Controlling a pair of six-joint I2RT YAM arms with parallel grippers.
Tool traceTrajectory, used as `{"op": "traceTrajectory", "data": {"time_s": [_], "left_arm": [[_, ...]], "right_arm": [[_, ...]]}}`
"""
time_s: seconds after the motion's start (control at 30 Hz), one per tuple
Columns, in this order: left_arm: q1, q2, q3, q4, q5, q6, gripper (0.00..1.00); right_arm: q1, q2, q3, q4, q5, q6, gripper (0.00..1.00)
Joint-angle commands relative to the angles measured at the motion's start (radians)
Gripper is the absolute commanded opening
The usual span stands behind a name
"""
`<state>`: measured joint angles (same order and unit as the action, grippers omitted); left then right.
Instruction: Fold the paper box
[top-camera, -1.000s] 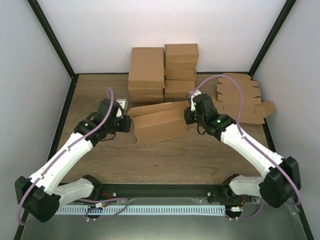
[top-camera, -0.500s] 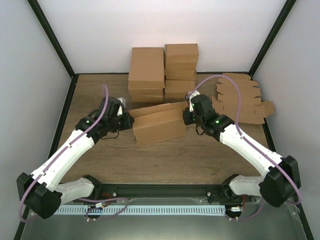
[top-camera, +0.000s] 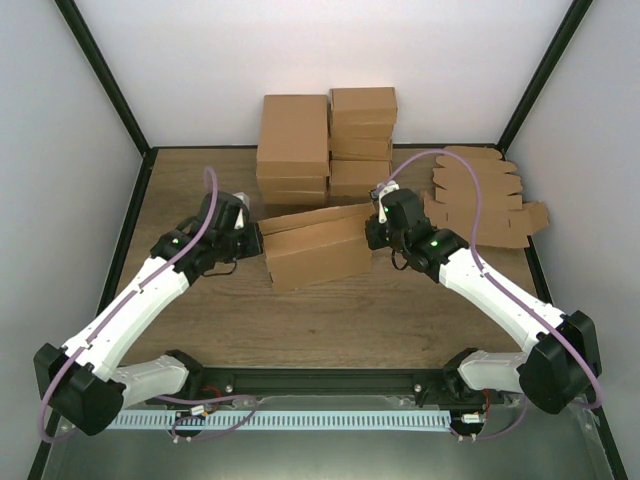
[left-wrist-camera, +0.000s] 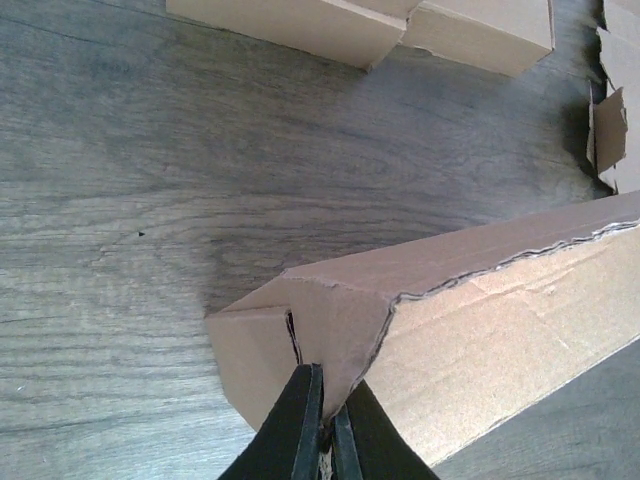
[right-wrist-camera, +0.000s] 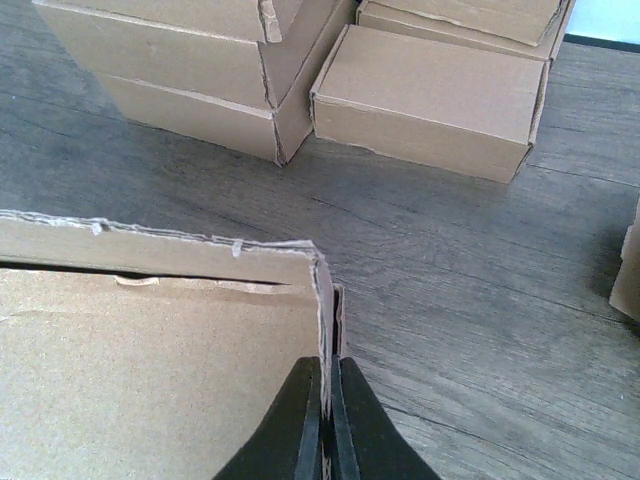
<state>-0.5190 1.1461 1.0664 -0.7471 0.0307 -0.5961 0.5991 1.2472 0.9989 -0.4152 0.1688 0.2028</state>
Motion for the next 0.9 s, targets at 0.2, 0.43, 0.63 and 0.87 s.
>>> {"op": "traceTrajectory", "data": {"time_s": [0.2, 0.43, 0.63, 0.87], "left_arm": [[0.001, 0.045, 0.071, -0.03, 0.09, -0.041, 0.04], [0.001, 0.074, 0.072, -0.068, 0.051, -0.143, 0.06], [-0.001, 0.055, 0.034, -0.066, 0.024, -0.228, 0.08], [0.0, 0.041, 0.032, -0.121, -0.035, -0.212, 0.04]], "right_arm": [[0.015, 0.02, 0.018, -0.03, 0.008, 0.01, 0.01], [0.015, 0.02, 0.019, -0.032, 0.01, 0.01, 0.01], [0.015, 0.02, 0.02, -0.028, 0.012, 0.007, 0.01], [0.015, 0.026, 0.018, -0.021, 0.011, 0.007, 0.01]]}}
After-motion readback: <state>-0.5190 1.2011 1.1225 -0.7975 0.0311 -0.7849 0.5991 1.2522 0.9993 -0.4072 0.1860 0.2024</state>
